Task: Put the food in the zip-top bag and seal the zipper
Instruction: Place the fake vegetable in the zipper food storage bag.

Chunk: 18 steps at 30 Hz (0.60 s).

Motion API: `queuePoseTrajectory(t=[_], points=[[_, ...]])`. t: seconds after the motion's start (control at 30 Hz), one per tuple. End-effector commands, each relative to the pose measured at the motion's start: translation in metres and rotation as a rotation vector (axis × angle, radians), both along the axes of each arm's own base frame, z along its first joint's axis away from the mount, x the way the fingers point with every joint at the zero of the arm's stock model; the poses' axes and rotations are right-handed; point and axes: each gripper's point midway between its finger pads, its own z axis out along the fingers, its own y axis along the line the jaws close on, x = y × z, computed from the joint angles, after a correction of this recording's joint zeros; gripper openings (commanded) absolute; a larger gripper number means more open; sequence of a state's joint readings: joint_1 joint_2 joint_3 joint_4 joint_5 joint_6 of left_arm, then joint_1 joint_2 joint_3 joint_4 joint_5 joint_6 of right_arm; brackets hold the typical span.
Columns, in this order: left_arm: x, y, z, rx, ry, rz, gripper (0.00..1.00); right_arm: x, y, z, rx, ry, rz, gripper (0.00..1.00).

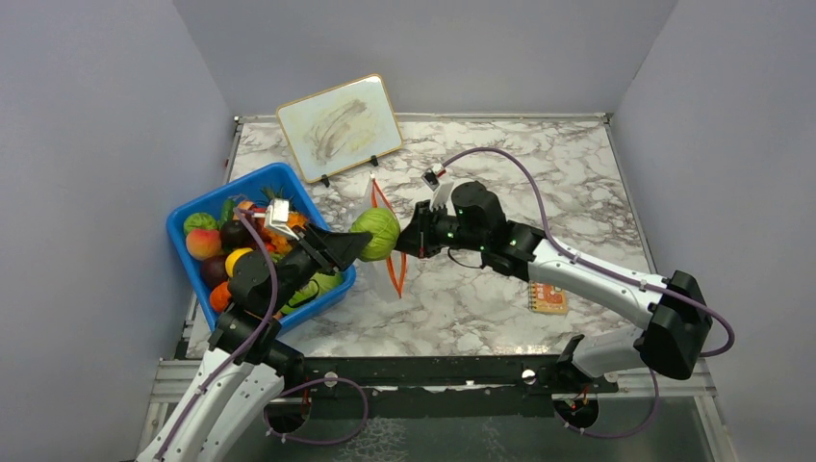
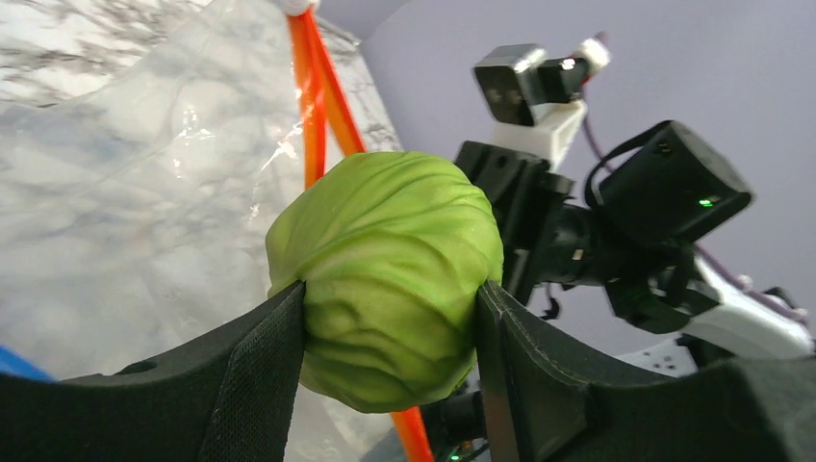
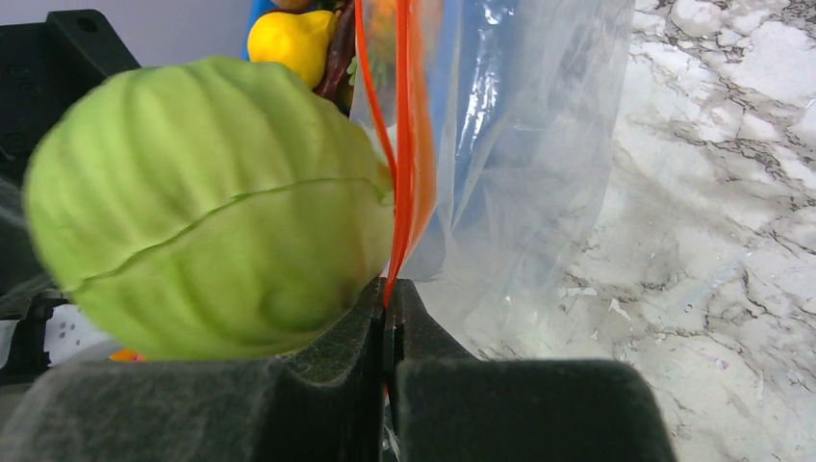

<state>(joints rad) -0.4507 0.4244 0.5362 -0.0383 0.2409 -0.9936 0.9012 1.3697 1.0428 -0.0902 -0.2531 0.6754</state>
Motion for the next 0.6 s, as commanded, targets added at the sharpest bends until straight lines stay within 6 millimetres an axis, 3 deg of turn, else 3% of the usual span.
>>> queuePoseTrajectory(t=[0.0,0.27,0.57], points=[[0.009,0.013,-0.009,0.135,-0.036,0.074,0.14,0.001,0.000,0.029,0.045,-0.056,0.006,0.01],[0.019,0.028,-0.026,0.322,-0.020,0.132,0.11,0.004,0.002,0.034,0.046,-0.071,0.007,0.01],[0.026,0.036,-0.033,0.393,-0.008,0.172,0.11,0.004,0.005,0.057,0.089,-0.129,0.025,0.01]])
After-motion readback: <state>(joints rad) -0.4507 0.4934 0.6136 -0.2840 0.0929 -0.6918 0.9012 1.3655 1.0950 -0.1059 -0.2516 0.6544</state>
